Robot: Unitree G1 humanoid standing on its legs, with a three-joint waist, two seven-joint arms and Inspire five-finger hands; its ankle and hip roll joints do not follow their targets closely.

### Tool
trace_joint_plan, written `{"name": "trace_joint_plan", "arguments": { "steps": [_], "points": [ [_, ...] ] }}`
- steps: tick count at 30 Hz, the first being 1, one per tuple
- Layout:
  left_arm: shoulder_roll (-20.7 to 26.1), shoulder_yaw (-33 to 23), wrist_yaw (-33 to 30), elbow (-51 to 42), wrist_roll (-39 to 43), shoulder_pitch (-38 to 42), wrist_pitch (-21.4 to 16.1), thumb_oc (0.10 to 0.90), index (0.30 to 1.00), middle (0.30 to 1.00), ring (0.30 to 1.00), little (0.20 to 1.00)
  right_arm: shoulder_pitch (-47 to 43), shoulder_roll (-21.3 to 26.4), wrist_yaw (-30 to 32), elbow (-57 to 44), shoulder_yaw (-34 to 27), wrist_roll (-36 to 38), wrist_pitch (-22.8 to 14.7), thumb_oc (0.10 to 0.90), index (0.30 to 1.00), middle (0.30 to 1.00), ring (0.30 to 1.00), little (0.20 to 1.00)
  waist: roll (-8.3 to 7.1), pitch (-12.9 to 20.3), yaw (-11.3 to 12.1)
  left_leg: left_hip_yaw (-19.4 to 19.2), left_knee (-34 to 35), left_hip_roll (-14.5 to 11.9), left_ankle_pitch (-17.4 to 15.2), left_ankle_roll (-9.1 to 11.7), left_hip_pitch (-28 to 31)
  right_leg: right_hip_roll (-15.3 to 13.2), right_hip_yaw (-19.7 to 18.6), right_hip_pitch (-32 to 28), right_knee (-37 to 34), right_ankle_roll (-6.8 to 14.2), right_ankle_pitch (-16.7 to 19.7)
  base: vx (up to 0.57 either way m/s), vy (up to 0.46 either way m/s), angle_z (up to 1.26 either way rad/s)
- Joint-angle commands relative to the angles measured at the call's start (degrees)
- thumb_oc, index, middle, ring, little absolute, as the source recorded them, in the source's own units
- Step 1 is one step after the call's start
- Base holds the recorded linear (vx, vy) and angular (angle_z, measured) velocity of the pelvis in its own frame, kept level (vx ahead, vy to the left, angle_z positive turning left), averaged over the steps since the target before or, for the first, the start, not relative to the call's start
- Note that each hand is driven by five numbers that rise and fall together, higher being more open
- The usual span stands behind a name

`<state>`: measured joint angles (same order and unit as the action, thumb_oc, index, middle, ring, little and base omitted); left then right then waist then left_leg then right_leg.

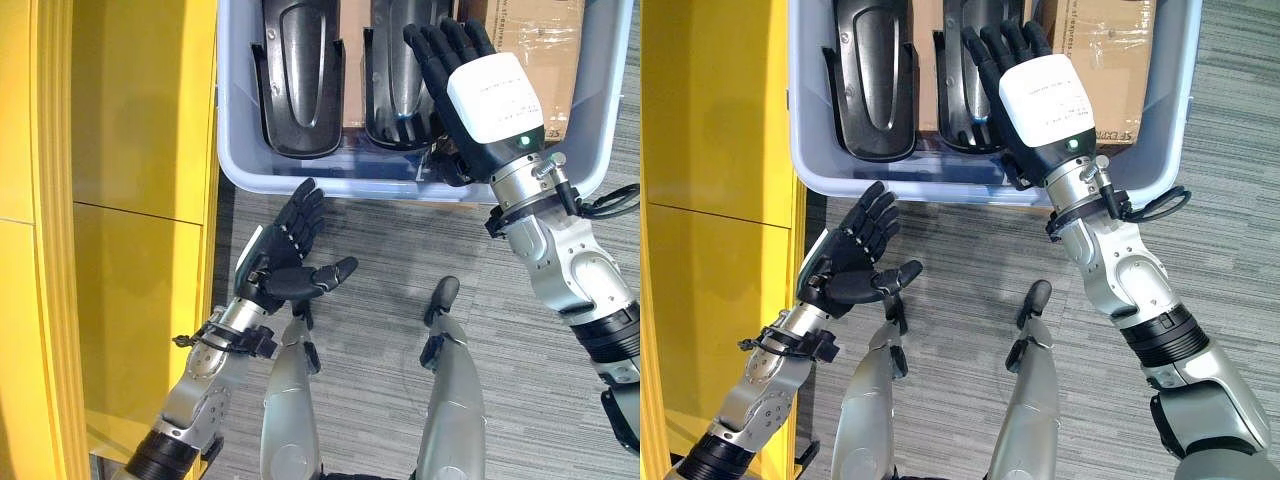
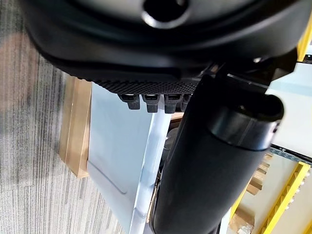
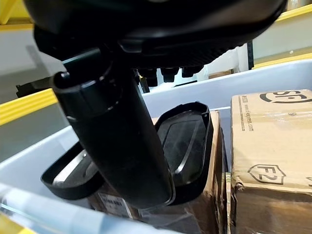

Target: Move parts from the plastic box to the shelf.

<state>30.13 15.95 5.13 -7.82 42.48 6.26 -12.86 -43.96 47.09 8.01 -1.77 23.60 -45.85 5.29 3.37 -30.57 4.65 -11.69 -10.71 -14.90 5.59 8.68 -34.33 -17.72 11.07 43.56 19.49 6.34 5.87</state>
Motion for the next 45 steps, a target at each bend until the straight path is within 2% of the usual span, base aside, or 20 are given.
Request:
{"name": "trace_joint_plan", "arguments": {
  "steps": [1,6,16,17,20,21,22,23,24,25,27,36,37,38,39,40,41,44,45],
  "points": [
    [1.1,-1.6,1.2,-9.2,0.3,0.0,-3.8,0.900,1.000,1.000,1.000,1.000,-7.9,4.8,3.0,-5.1,-0.1,-3.2,-1.2,0.900,1.000,1.000,1.000,1.000,-0.41,0.8,-0.3,-0.2,-4.3,-2.4,-3.5,-0.2,-3.8,-1.3,1.2,0.5,0.6,4.3,-3.3,-0.01,-0.033,0.05],
    [1.5,-1.7,1.5,-8.8,-0.2,0.0,-4.4,0.900,1.000,1.000,1.000,1.000,-7.6,6.6,4.2,-4.5,0.6,-2.3,-1.9,0.900,1.000,1.000,1.000,1.000,-1.07,0.8,-0.4,-0.1,-4.8,-2.6,-3.6,-0.1,-4.7,-0.9,1.5,0.6,0.1,4.4,-3.1,-0.01,-0.042,0.02],
    [1.5,-1.8,0.2,-8.6,-1.0,1.1,-3.7,0.900,1.000,1.000,1.000,1.000,-8.9,5.7,3.9,-3.8,2.4,-2.2,-1.2,0.900,1.000,1.000,1.000,1.000,-1.09,0.8,-0.2,0.1,-5.3,-2.6,-3.4,0.0,-6.3,-0.7,2.2,1.5,0.3,4.1,-3.5,0.01,-0.001,0.00],
    [1.2,-1.5,0.6,-8.4,-1.0,0.8,-3.4,0.900,1.000,1.000,1.000,1.000,-8.5,4.8,4.2,-3.1,2.9,-2.4,-0.8,0.900,1.000,1.000,1.000,1.000,-0.95,0.8,-0.1,0.6,-5.8,-2.5,-4.8,0.5,-5.4,-0.7,1.8,0.6,0.9,4.6,-4.7,0.04,-0.004,-0.03],
    [1.0,-1.3,0.6,-8.2,-1.2,1.2,-3.2,0.900,1.000,1.000,1.000,1.000,-9.0,3.9,4.5,-2.0,3.5,-2.7,-0.3,0.900,1.000,1.000,1.000,1.000,-0.79,0.8,0.2,0.7,-5.9,-2.5,-4.7,0.6,-6.0,-0.9,2.1,1.1,0.9,4.6,-4.7,0.00,-0.009,0.00],
    [1.0,-1.5,0.5,-8.3,-1.3,2.0,-3.1,0.900,1.000,1.000,1.000,1.000,-9.7,3.8,4.7,-2.0,3.4,-2.8,-0.1,0.900,1.000,1.000,1.000,1.000,-0.88,0.8,0.1,0.3,-5.7,-2.5,-3.4,0.1,-7.9,-0.8,2.5,2.7,0.4,4.0,-3.4,0.00,0.000,0.00],
    [1.0,-1.2,0.5,-8.2,-1.3,1.4,-3.0,0.900,1.000,1.000,1.000,1.000,-9.1,3.6,4.7,-1.8,3.7,-2.7,0.0,0.900,1.000,1.000,1.000,1.000,-0.78,0.8,0.2,0.7,-6.0,-2.4,-4.7,0.6,-6.5,-0.9,2.1,1.4,0.9,4.6,-4.7,0.00,0.000,0.00],
    [0.9,-1.0,0.2,-8.1,-1.6,1.7,-2.8,0.900,1.000,1.000,1.000,1.000,-9.3,3.1,4.9,-1.2,3.9,-2.9,0.2,0.900,1.000,1.000,1.000,1.000,-0.70,0.8,0.2,0.8,-6.1,-2.3,-4.7,0.6,-7.0,-0.8,2.2,1.8,1.0,4.5,-4.6,0.00,0.000,0.00],
    [0.9,-1.1,0.1,-8.2,-1.7,2.6,-2.8,0.900,1.000,1.000,1.000,1.000,-10.2,3.0,5.1,-0.9,3.8,-3.1,0.2,0.900,1.000,1.000,1.000,1.000,-0.75,0.8,0.3,0.4,-5.9,-2.3,-3.4,0.1,-8.7,-0.9,2.7,3.3,0.4,3.9,-3.4,0.00,0.000,0.00],
    [0.9,-0.8,0.1,-8.0,-1.7,2.0,-2.8,0.900,1.000,1.000,1.000,1.000,-9.6,2.7,5.1,-0.7,4.1,-3.1,0.2,0.900,1.000,1.000,1.000,1.000,-0.64,0.8,0.3,0.9,-6.3,-2.3,-4.7,0.6,-7.3,-0.9,2.3,2.0,1.0,4.5,-4.6,0.00,0.000,0.00],
    [0.8,-0.7,-0.2,-8.0,-1.8,2.3,-2.5,0.900,1.000,1.000,1.000,1.000,-9.8,2.2,5.3,-0.2,4.6,-3.0,0.7,0.900,1.000,1.000,1.000,1.000,-0.49,0.8,0.4,1.1,-6.6,-2.2,-4.8,0.6,-8.0,-1.0,2.4,2.5,1.2,4.6,-4.7,0.02,-0.006,0.01],
    [0.0,-0.7,-1.5,-8.2,-2.8,3.3,-2.8,0.900,1.000,1.000,1.000,1.000,-10.1,-0.6,5.7,0.2,4.5,-0.5,3.1,0.900,1.000,1.000,1.000,1.000,0.35,0.8,0.9,2.2,-7.8,-1.3,-4.9,0.4,-11.7,-1.0,2.1,5.9,3.0,4.4,-5.2,-0.02,0.005,0.00],
    [-0.2,-1.1,-1.8,-8.3,-2.7,4.5,-2.9,0.900,1.000,1.000,1.000,1.000,-11.0,-1.1,6.0,0.2,4.2,0.4,3.8,0.900,1.000,1.000,1.000,1.000,0.47,0.8,0.9,2.1,-7.7,-1.0,-3.5,-0.3,-14.4,-1.0,2.4,8.1,2.7,3.6,-3.9,0.00,0.000,0.00],
    [-0.3,-0.8,-1.8,-8.2,-2.6,3.8,-2.9,0.900,1.000,1.000,1.000,1.000,-10.2,-1.6,6.0,0.3,4.4,0.5,4.0,0.900,1.000,1.000,1.000,1.000,0.61,0.8,1.0,2.6,-8.1,-0.9,-4.8,0.2,-13.0,-1.0,1.9,7.0,3.4,4.2,-5.2,-0.08,0.018,0.02],
    [-0.4,-1.2,-1.9,-8.3,-2.7,4.7,-3.1,0.900,1.000,1.000,1.000,1.000,-10.7,-2.1,6.1,0.2,4.1,0.7,4.2,0.900,1.000,1.000,1.000,1.000,0.69,0.8,1.1,2.4,-8.0,-0.7,-3.6,-0.4,-15.2,-1.0,2.3,8.8,3.0,3.6,-4.0,0.00,0.000,0.00],
    [-0.8,-1.0,-1.9,-8.2,-3.0,4.2,-3.0,0.900,1.000,1.000,1.000,1.000,-10.1,-3.2,5.9,0.2,4.2,0.6,4.1,0.900,1.000,1.000,1.000,1.000,0.90,0.8,1.2,3.0,-8.6,-0.5,-4.9,0.0,-14.3,-1.0,1.7,8.0,3.7,4.0,-5.2,-0.07,0.014,0.02],
    [-0.8,-1.3,-2.0,-8.5,-3.1,4.9,-3.0,0.900,1.000,1.000,1.000,1.000,-10.7,-3.3,6.0,0.1,4.0,0.5,4.0,0.900,1.000,1.000,1.000,1.000,0.86,0.8,1.2,2.7,-8.3,-0.5,-3.6,-0.5,-16.1,-1.0,2.2,9.5,3.2,3.4,-4.0,0.00,0.000,0.00],
    [-1.1,-1.6,-2.1,-8.8,-3.8,4.9,-3.1,0.900,1.000,1.000,1.000,1.000,-10.1,-5.3,4.7,-0.8,3.6,0.1,3.7,0.900,1.000,1.000,1.000,1.000,1.09,0.8,1.5,3.0,-8.7,-0.1,-3.7,-0.6,-16.9,-1.0,2.3,10.1,3.5,3.4,-4.1,-0.02,0.005,0.00],
    [-1.5,-1.3,-2.4,-8.8,-3.7,4.3,-3.2,0.900,1.000,1.000,1.000,1.000,-9.2,-6.2,3.3,-1.3,4.0,-0.6,3.3,0.900,1.000,1.000,1.000,1.000,1.24,0.8,1.6,3.4,-9.1,0.1,-5.0,-0.2,-15.6,-1.0,1.8,9.0,4.2,3.9,-5.2,0.00,0.000,0.00]
  ]
}}
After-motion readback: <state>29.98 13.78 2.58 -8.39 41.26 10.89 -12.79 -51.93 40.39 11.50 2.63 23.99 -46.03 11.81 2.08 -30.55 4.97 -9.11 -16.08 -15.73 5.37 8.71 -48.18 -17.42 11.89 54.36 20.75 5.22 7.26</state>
